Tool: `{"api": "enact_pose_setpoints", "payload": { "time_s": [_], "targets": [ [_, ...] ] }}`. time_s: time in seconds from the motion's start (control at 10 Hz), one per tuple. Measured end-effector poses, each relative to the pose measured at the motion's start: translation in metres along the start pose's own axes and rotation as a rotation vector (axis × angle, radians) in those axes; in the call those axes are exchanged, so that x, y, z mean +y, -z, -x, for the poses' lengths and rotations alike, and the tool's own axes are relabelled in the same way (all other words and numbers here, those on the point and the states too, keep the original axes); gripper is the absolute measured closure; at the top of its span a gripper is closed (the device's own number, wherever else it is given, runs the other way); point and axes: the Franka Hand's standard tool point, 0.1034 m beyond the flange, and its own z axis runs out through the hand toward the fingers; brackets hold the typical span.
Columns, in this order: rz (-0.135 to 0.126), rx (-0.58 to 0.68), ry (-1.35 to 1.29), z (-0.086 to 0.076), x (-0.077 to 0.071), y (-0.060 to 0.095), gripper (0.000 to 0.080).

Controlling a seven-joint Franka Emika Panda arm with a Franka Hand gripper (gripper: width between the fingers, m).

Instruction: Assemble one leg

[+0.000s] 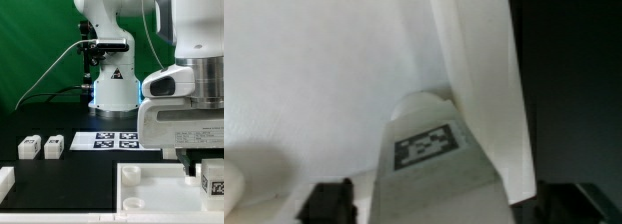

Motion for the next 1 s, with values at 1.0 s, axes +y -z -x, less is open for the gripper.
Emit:
{"api": "enact_pose_setpoints", "payload": {
  "time_s": [1.0],
  "targets": [
    [-0.053, -0.060, -1.458, -0.0032, -0.0024, -0.0016, 0.0504]
  ]
}}
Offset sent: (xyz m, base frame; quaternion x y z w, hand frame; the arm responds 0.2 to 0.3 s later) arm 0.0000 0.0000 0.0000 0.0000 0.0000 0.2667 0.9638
